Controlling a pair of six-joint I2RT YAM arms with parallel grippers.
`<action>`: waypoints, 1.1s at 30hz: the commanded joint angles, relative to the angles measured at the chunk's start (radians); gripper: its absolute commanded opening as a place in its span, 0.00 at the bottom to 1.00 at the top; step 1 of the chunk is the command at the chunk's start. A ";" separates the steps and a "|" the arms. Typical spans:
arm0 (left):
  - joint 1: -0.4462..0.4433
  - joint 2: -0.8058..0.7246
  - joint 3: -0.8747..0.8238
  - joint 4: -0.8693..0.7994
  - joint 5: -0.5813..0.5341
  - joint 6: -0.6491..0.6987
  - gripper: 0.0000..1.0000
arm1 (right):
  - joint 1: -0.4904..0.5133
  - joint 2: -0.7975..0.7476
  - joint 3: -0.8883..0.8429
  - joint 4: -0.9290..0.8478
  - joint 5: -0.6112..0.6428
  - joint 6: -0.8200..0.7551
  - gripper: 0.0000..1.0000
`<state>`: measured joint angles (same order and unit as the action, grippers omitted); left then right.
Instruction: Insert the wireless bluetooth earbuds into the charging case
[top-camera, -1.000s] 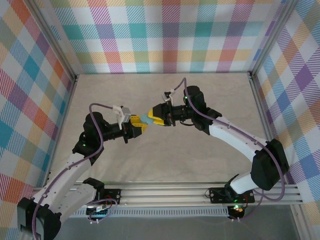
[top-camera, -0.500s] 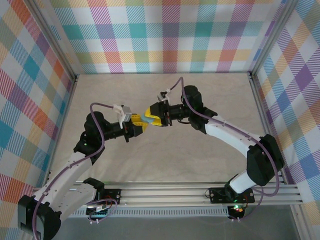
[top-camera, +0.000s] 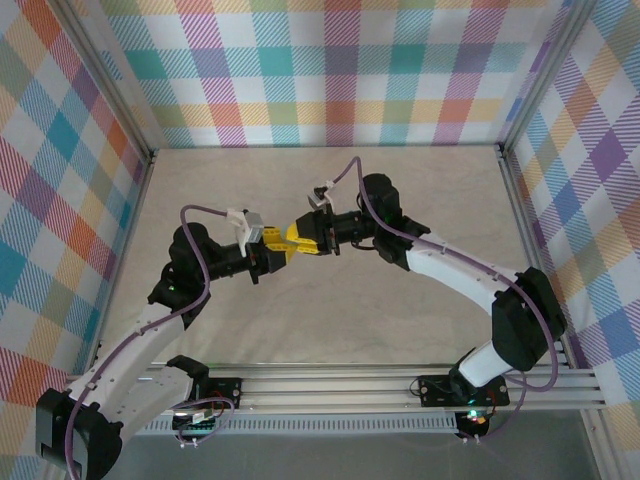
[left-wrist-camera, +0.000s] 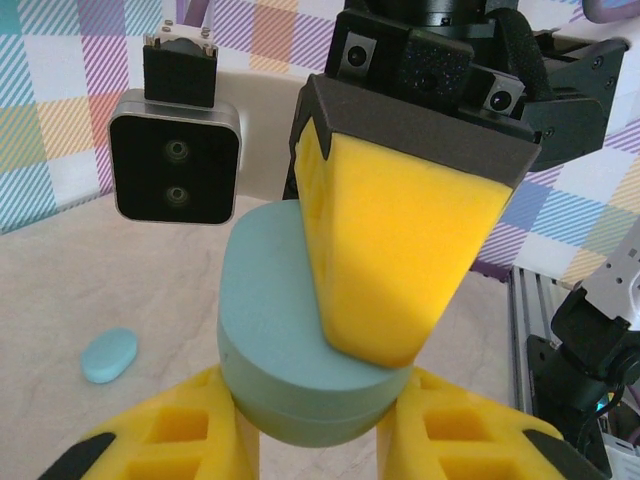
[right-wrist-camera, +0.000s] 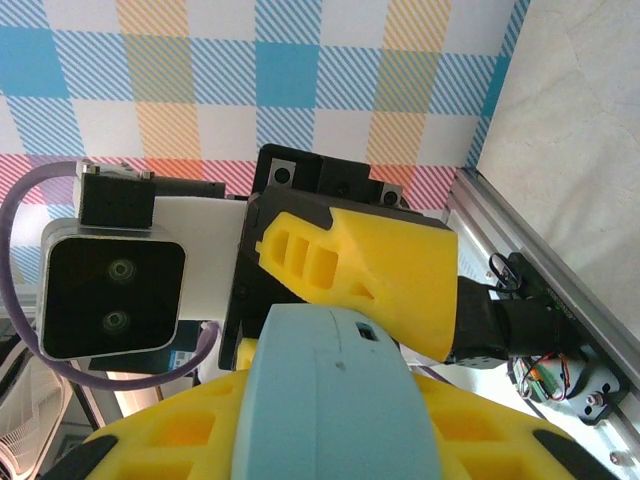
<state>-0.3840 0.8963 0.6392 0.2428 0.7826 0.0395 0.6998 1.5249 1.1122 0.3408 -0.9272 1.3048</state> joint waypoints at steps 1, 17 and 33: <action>-0.004 -0.036 0.014 -0.019 -0.027 0.004 0.56 | -0.023 -0.009 -0.025 0.032 0.030 -0.008 0.20; -0.004 -0.249 -0.094 -0.213 -0.809 -0.309 1.00 | -0.246 0.174 -0.011 -0.666 0.343 -0.634 0.21; -0.001 -0.177 -0.011 -0.436 -0.891 -0.291 1.00 | -0.253 0.425 0.027 -0.655 0.430 -0.657 0.40</action>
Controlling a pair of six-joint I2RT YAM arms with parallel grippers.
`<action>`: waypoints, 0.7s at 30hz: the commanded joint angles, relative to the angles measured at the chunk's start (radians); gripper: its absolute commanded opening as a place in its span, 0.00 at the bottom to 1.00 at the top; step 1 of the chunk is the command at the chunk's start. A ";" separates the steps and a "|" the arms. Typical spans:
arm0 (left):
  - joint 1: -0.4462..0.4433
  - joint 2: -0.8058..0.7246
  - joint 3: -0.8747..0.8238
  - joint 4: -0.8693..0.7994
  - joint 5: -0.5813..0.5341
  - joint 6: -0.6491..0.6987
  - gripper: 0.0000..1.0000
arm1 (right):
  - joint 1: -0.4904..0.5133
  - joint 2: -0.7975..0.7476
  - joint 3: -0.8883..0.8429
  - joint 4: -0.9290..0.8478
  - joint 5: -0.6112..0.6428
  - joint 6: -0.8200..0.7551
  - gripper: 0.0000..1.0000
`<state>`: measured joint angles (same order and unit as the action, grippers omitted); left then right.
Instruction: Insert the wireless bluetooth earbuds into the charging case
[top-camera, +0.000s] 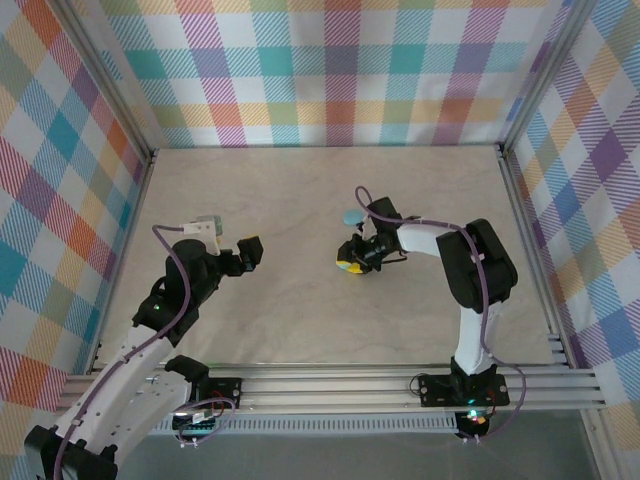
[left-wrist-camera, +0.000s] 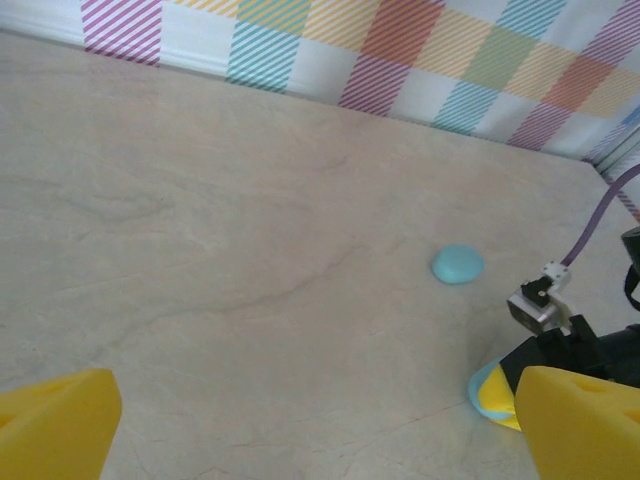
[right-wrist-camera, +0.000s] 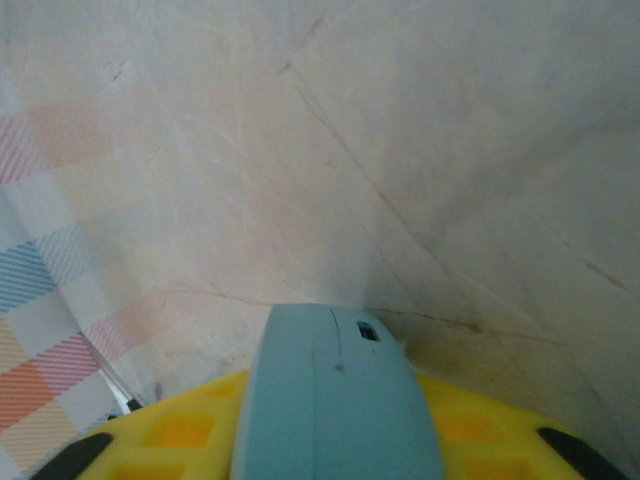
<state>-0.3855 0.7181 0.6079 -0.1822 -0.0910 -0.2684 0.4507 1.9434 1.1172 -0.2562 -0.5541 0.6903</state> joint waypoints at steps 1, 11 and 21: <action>0.000 0.004 0.016 -0.007 -0.015 0.017 1.00 | -0.004 0.001 0.024 -0.076 0.071 -0.049 0.44; 0.002 0.062 0.044 -0.039 0.000 0.041 1.00 | -0.004 -0.136 0.046 -0.246 0.207 -0.093 1.00; 0.053 0.216 0.101 -0.063 -0.059 0.163 1.00 | -0.005 -0.422 0.012 -0.278 0.470 -0.222 1.00</action>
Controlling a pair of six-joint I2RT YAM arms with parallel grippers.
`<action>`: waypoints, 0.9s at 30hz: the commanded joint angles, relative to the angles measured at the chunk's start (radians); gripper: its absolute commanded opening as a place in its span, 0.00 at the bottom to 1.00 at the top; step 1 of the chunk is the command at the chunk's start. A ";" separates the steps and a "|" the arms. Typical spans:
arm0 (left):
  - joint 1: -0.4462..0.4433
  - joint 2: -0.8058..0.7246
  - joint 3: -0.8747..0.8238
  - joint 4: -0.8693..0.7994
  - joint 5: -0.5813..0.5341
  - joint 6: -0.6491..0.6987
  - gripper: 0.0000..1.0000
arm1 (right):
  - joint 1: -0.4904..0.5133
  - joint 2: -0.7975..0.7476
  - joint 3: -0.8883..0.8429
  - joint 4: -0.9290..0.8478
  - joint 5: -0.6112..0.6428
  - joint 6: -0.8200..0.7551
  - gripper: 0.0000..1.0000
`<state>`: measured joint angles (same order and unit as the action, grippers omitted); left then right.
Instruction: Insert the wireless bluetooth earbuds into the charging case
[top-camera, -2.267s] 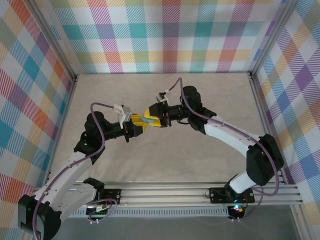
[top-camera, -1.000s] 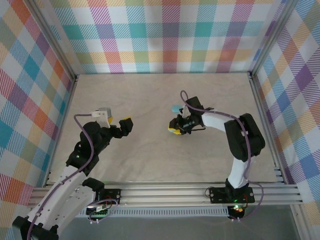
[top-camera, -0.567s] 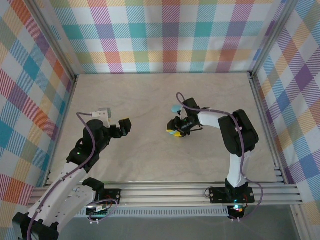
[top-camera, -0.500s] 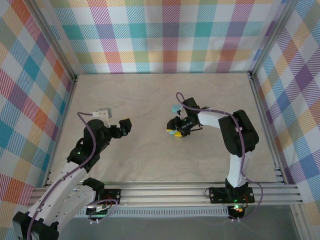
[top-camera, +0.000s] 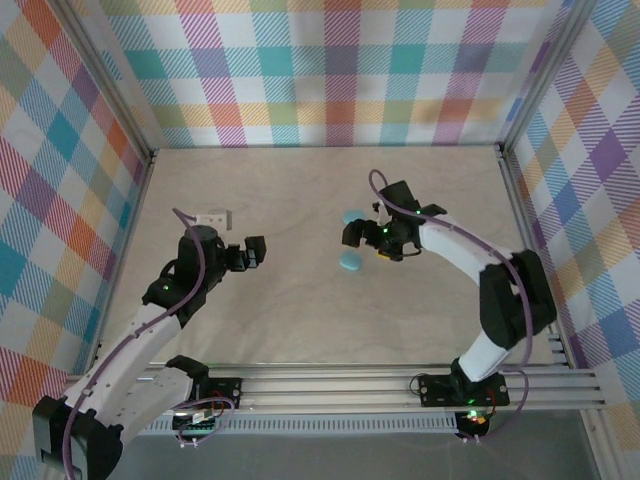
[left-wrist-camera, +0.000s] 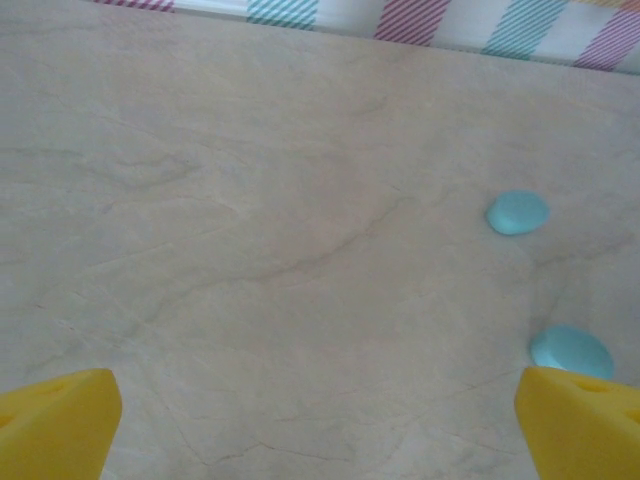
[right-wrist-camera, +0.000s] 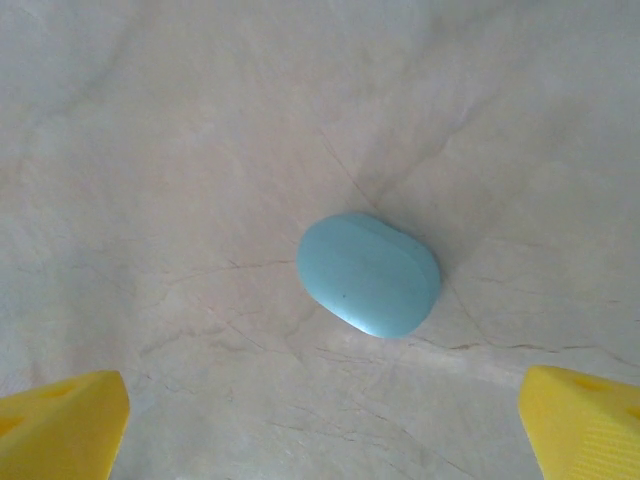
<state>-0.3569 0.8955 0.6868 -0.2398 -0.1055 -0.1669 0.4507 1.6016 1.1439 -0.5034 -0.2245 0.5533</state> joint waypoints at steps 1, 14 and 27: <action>0.033 0.065 0.018 0.013 -0.053 0.081 1.00 | -0.006 -0.118 -0.029 -0.024 0.205 -0.119 1.00; 0.168 0.425 -0.058 0.452 -0.150 0.197 1.00 | -0.192 -0.292 -0.577 0.845 0.727 -0.528 1.00; 0.211 0.572 -0.228 0.907 -0.111 0.244 1.00 | -0.361 -0.104 -0.666 1.196 0.560 -0.504 1.00</action>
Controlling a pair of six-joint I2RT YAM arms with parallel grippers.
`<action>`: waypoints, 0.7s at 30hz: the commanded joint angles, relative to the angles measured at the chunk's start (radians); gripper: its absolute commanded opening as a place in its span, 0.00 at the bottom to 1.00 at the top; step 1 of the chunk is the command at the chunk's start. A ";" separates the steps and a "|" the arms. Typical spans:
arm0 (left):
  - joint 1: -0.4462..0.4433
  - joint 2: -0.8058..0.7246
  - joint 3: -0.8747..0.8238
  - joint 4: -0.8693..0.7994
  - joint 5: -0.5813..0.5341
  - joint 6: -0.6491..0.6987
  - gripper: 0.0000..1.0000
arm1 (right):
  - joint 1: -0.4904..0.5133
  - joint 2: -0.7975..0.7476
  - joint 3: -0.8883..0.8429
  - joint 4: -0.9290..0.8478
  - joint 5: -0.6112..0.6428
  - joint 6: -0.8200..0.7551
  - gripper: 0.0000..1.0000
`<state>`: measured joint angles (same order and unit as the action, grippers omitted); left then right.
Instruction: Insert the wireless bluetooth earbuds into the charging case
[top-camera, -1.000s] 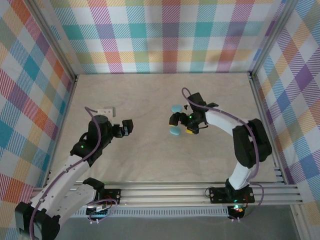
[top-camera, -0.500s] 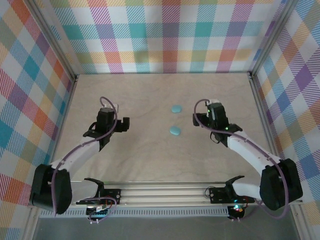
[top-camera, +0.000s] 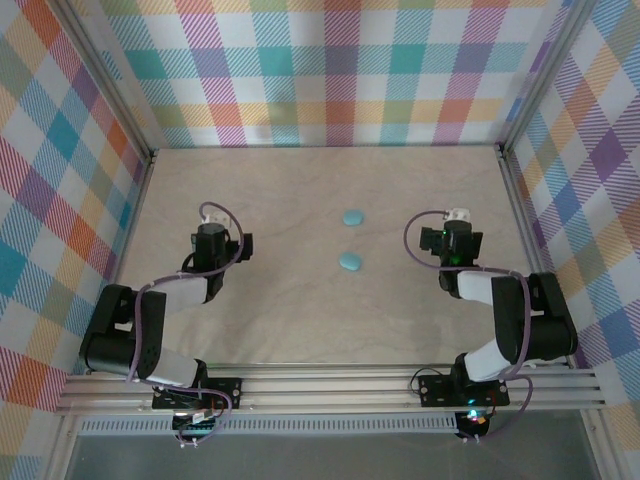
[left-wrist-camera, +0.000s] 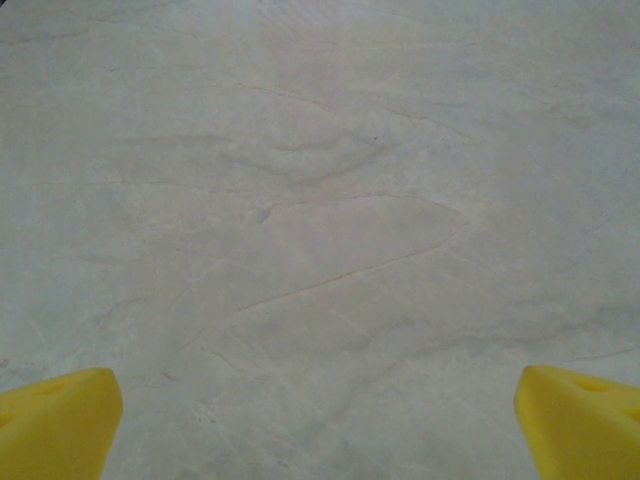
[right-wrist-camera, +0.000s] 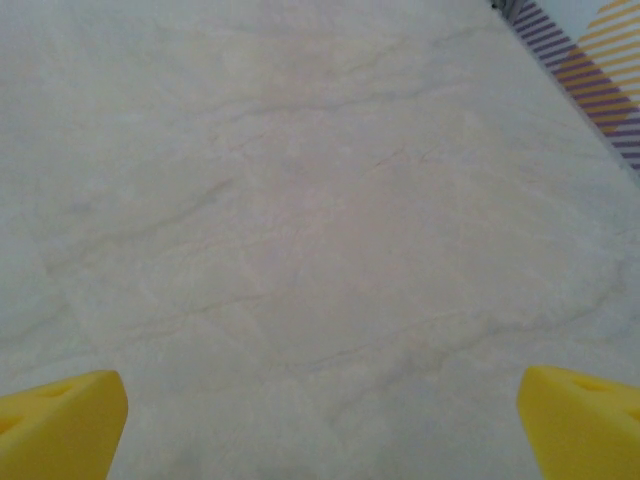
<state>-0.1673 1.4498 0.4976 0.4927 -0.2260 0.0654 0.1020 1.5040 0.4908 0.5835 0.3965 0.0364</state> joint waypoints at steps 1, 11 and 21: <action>0.024 0.030 -0.050 0.203 0.009 0.010 1.00 | -0.015 -0.012 -0.027 0.128 -0.077 0.009 1.00; 0.091 0.086 -0.030 0.207 0.087 -0.046 1.00 | -0.019 0.009 -0.168 0.395 -0.196 -0.035 1.00; 0.096 0.114 -0.072 0.304 0.140 -0.029 1.00 | -0.062 0.028 -0.109 0.303 -0.198 0.016 1.00</action>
<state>-0.0814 1.5501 0.4416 0.7227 -0.1135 0.0391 0.0452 1.5318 0.3687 0.8677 0.2253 0.0372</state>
